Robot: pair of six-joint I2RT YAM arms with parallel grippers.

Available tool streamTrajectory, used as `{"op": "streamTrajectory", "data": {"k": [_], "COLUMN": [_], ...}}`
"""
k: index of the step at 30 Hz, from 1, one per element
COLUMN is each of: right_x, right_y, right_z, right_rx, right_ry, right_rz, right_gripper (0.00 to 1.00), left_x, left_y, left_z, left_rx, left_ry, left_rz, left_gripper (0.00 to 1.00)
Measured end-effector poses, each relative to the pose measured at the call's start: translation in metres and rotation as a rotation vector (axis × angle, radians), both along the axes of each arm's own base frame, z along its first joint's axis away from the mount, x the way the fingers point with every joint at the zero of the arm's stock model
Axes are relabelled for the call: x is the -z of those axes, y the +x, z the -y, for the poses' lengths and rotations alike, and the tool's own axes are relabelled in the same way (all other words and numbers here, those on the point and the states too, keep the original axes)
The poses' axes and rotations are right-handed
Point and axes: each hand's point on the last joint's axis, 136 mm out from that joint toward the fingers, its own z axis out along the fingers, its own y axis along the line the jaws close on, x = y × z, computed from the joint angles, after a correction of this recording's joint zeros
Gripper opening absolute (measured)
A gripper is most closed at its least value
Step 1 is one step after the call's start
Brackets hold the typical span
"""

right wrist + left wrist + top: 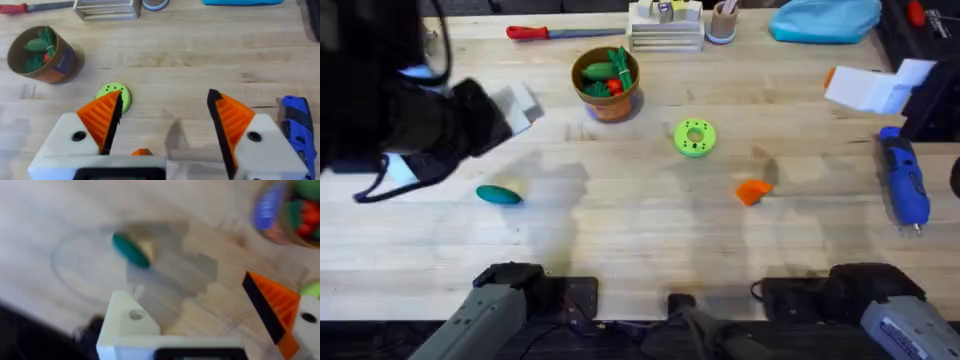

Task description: Pick up the gripper from the table and insert it into the empty holder that is missing its gripper. Then pick up a screw, insert it into the mounting hole, and use the screwdriver to tighten it. Finally, clean up the table by picking up the vegetable and placing it into the bucket.

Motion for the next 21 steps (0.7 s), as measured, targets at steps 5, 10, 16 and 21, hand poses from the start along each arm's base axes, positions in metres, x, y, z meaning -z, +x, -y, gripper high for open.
{"op": "streamTrajectory", "data": {"k": [5,10,16,21], "right_x": [0.0,0.0,0.0,0.001], "right_y": [0.0,0.0,0.0,-0.001], "right_z": [0.0,0.0,0.0,0.0], "right_rx": [0.0,0.0,0.0,0.0], "right_ry": [0.0,0.0,0.0,0.0], "right_rz": [0.0,0.0,0.0,-0.007], "right_gripper": [0.992,0.991,0.991,0.992], "left_x": [0.032,0.05,0.044,0.016], "left_y": [-0.019,-0.023,-0.01,0.023], "left_z": [-0.01,-0.01,-0.004,0.032], "left_rx": [-0.34,-0.452,-0.381,-0.018], "left_ry": [-0.072,-0.088,-0.113,-0.164], "left_rz": [-0.128,-0.19,-0.121,0.07], "left_gripper": [0.79,0.11,0.012,0.298]}}
